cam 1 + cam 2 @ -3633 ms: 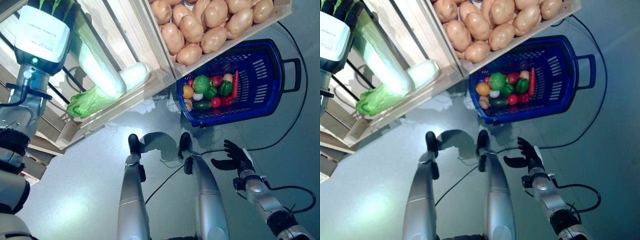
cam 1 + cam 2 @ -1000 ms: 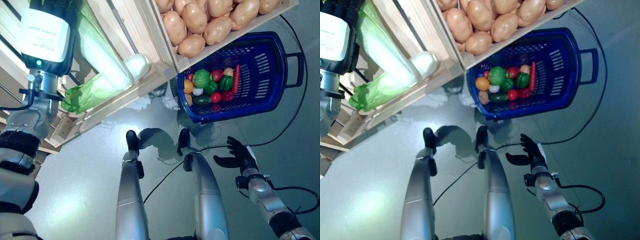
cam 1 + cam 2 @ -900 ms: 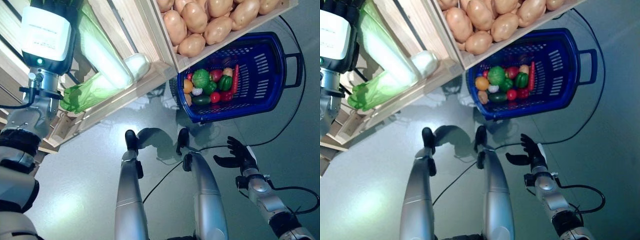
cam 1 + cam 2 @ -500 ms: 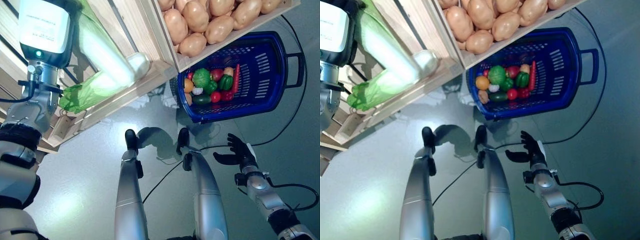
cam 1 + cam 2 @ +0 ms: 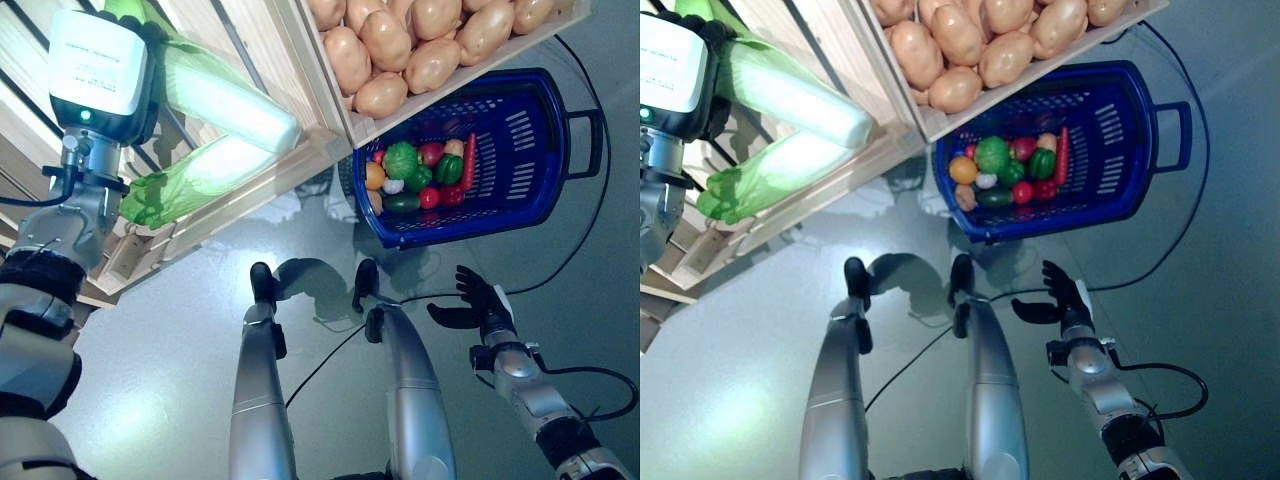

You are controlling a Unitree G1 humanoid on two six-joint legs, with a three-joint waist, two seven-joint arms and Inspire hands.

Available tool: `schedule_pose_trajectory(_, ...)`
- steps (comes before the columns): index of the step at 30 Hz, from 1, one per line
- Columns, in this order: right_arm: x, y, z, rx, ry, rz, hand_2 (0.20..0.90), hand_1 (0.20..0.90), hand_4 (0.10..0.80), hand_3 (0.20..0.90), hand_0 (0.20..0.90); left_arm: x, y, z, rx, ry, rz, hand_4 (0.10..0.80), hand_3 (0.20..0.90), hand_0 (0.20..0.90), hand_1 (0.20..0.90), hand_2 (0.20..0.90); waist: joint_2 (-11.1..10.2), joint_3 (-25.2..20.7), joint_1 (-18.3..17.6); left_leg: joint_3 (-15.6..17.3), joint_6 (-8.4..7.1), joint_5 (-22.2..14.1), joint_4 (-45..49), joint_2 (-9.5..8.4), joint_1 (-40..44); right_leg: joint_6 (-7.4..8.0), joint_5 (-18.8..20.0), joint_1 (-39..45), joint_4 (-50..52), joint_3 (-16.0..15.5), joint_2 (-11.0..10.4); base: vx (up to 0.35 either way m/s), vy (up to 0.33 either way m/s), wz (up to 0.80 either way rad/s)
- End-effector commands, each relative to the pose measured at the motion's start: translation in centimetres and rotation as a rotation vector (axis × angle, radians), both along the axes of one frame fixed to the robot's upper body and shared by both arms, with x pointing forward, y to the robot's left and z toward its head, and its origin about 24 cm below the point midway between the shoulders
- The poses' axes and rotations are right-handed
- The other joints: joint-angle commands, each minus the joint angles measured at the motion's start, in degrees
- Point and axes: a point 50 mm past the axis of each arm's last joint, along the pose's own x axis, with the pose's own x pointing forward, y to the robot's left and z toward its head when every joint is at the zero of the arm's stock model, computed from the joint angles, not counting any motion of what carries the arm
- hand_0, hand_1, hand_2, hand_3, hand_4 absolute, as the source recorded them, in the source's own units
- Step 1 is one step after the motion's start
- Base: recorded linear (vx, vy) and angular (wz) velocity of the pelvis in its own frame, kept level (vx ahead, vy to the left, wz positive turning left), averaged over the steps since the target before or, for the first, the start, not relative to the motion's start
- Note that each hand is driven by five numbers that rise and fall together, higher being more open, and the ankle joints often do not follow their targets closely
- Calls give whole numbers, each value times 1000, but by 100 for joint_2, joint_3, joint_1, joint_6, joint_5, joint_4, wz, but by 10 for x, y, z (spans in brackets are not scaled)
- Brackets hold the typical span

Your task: Put vegetables into the basket

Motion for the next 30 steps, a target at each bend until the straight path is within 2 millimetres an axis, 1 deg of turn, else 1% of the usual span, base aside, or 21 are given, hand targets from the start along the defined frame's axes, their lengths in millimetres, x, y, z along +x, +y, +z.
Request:
schedule_pose_trajectory(1,-19,-29,8,-75,-52,-74,900,900,800,900,900,-26,17,44,-193,-326,-57,400,300,300,300,300,260,13,-60,358,147,-65,-56,-112,398,155,277,824,-664,286,144,43,-51,-2)
schedule_pose_trajectory(3,-22,-27,4,-66,-46,-81,900,900,800,900,900,-29,15,42,-245,-353,-108,400,300,300,300,300,256,13,-28,352,132,-49,-133,-131,588,154,282,1049,-780,245,133,53,-66,-1)
schedule_pose_trajectory(6,-24,-23,0,-46,-42,-92,900,900,800,900,900,-33,12,29,-362,-368,-199,400,300,300,300,300,242,13,54,343,95,1,-321,-155,952,158,300,1474,-1034,151,81,43,-69,2)
schedule_pose_trajectory(8,-26,-21,-2,-35,-44,-97,900,900,800,900,900,-35,9,21,-405,-373,-247,400,300,300,300,300,238,13,86,349,86,33,-411,-152,1118,159,307,1647,-1119,108,63,32,-61,3)
schedule_pose_trajectory(10,-27,-19,-4,-21,-47,-102,900,900,800,900,900,-36,3,10,-477,-361,-315,400,300,300,300,300,220,13,144,338,74,59,-539,-174,1362,159,306,1912,-1255,43,37,31,-72,4)
schedule_pose_trajectory(11,-27,-18,-5,-16,-47,-102,900,900,800,900,900,-37,1,8,-493,-362,-330,400,300,300,300,300,217,13,154,340,74,67,-599,-173,1477,164,306,2028,-1311,20,28,30,-78,6)
schedule_pose_trajectory(12,-26,-16,-4,-6,-54,-101,900,900,800,900,900,-38,-3,3,-566,-351,-374,400,300,300,300,300,208,13,191,339,70,79,-691,-176,1667,166,299,2219,-1386,-20,17,43,-81,6)
schedule_pose_trajectory(13,-27,-14,-5,0,-55,-104,900,900,800,900,900,-39,-7,-1,-595,-352,-413,400,300,300,300,300,207,13,220,324,72,85,-752,-191,1838,175,292,2395,-1440,-52,0,44,-85,4)
schedule_pose_trajectory(15,-25,-10,-5,14,-63,-99,900,900,800,900,900,-41,-12,-13,-709,-342,-476,400,300,300,300,300,200,12,267,328,69,100,-906,-180,2187,184,291,2755,-1595,-118,-5,47,-93,2)
schedule_pose_trajectory(16,-25,-8,-4,20,-74,-96,900,900,800,900,900,-43,-15,-17,-725,-356,-496,400,300,300,300,300,199,-2,290,320,68,113,-984,-177,2310,187,297,2891,-1672,-155,-1,51,-104,1)
schedule_pose_trajectory(17,-25,-6,-4,27,-79,-95,900,900,800,900,900,-44,-16,-23,-771,-356,-512,400,300,300,300,300,194,-45,299,305,51,131,-1042,-178,2411,191,321,3040,-1785,-185,-2,67,-96,-1)
schedule_pose_trajectory(20,-30,-3,-5,42,-96,-90,900,900,800,900,900,-49,-22,-48,-896,-319,-556,400,300,300,300,300,205,-263,355,273,13,219,-1412,-181,2837,193,364,3545,-2198,-329,18,96,-76,3)
schedule_pose_trajectory(22,-37,-4,-4,85,-116,-85,900,900,800,900,900,-54,-28,-69,-1000,-274,-586,400,300,300,300,300,215,-429,376,260,-5,285,-1656,-171,3118,223,405,3847,-2418,-394,29,110,-50,7)
schedule_pose_trajectory(23,-38,-5,-2,92,-121,-80,900,900,800,900,900,-55,-31,-75,-1033,-263,-597,400,300,300,300,300,214,-471,380,257,-11,293,-1721,-174,3185,231,419,3943,-2503,-408,27,60,-68,4)
schedule_pose_trajectory(24,-41,-4,4,109,-159,-52,900,900,800,900,900,-56,-39,-89,-1122,-194,-644,400,300,300,300,300,205,-550,399,214,-7,287,-1822,-203,3318,246,449,4115,-2653,-432,33,42,-78,5)
schedule_pose_trajectory(25,-42,-3,9,131,-188,-26,900,900,800,900,900,-59,-46,-98,-1148,-153,-661,400,300,300,300,300,204,-612,414,220,-10,275,-1872,-200,3400,244,452,4240,-2741,-474,47,19,-83,6)
schedule_pose_trajectory(27,-41,-1,18,169,-224,4,900,900,800,900,900,-60,-54,-109,-1225,-73,-704,400,300,300,300,300,199,-701,431,189,9,273,-1992,-220,3553,265,479,4386,-2846,-492,67,3,-60,6)
schedule_pose_trajectory(28,-39,4,32,231,-283,63,900,900,800,900,900,-62,-62,-120,-1268,3,-730,400,300,300,300,300,201,-773,453,171,20,279,-2115,-220,3697,272,491,4516,-2929,-534,81,-11,-61,9)
schedule_pose_trajectory(30,-36,11,47,300,-340,139,900,900,800,900,900,-63,-74,-137,-1301,119,-745,400,300,300,300,300,197,-922,457,144,35,335,-2316,-210,3879,291,537,4713,-3083,-541,122,-16,-61,5)
